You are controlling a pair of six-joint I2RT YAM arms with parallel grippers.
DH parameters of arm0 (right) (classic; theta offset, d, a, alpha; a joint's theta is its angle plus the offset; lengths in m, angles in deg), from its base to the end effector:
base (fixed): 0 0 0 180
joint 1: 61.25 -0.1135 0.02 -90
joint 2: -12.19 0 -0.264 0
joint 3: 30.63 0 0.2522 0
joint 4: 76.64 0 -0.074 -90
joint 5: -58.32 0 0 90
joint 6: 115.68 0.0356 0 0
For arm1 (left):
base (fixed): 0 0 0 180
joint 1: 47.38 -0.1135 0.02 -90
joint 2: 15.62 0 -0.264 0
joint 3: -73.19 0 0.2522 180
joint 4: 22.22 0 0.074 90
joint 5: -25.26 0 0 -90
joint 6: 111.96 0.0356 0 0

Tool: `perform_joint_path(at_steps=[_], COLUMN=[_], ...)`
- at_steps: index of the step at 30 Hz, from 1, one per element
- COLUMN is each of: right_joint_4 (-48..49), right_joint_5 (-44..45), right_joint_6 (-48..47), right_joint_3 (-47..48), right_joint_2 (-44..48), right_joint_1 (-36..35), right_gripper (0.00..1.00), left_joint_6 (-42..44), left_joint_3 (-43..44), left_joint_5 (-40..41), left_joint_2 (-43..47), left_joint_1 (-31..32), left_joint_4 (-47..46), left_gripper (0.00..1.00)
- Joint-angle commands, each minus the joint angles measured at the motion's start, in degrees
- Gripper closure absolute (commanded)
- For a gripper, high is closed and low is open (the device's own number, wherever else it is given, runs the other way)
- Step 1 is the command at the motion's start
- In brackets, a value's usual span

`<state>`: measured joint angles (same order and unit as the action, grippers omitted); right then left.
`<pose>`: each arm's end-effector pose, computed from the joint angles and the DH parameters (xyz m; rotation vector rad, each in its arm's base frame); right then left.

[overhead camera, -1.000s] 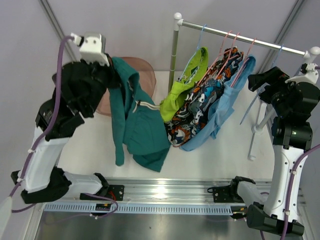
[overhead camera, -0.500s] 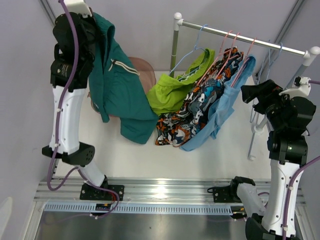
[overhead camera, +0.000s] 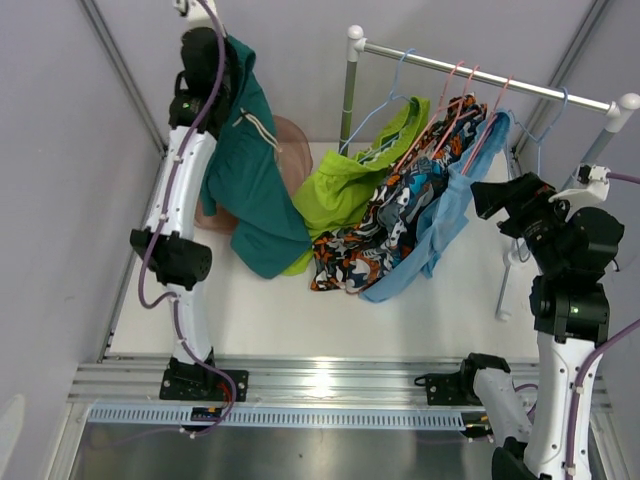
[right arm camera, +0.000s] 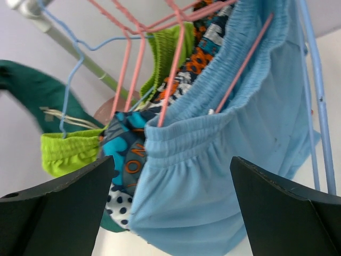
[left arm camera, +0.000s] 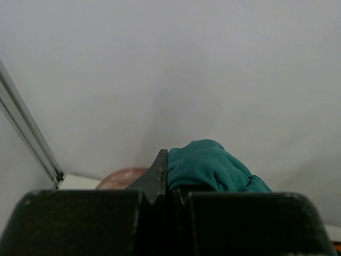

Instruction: Remove the shorts from the hanger

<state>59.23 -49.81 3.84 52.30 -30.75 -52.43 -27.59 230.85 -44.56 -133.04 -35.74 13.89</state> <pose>0.1277 -0.0086 0.4476 0.3102 1.6375 0.5343 0.4346 -0.0770 0.5185 -0.2046 1.4892 0.0215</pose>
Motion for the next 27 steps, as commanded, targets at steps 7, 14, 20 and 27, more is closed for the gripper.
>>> perform_joint_path(at_steps=[7, 14, 20, 27], right_joint_4=[6.6, 8.8, 11.1, 10.7], right_joint_5=[-5.1, -6.1, -4.5, 0.1], right_joint_6=[0.2, 2.8, 5.5, 4.3], right_joint_3=[2.6, 6.8, 10.1, 14.8], right_joint_2=[4.2, 1.7, -6.4, -16.1], right_joint_1=[-0.4, -0.4, -0.6, -2.5], right_gripper=[0.01, 0.01, 0.01, 0.07], left_joint_6=[-4.5, -8.6, -10.6, -10.5], left_joint_3=[-3.0, -18.6, -39.5, -68.6], left_joint_5=[-0.9, -0.3, -5.9, -11.0], left_joint_2=[-6.0, 11.7, 30.7, 53.3], left_joint_1=[-0.8, -0.4, 0.0, 1.3], left_joint_4=[7.9, 10.2, 10.9, 5.0], left_gripper=[0.01, 0.01, 0.01, 0.01])
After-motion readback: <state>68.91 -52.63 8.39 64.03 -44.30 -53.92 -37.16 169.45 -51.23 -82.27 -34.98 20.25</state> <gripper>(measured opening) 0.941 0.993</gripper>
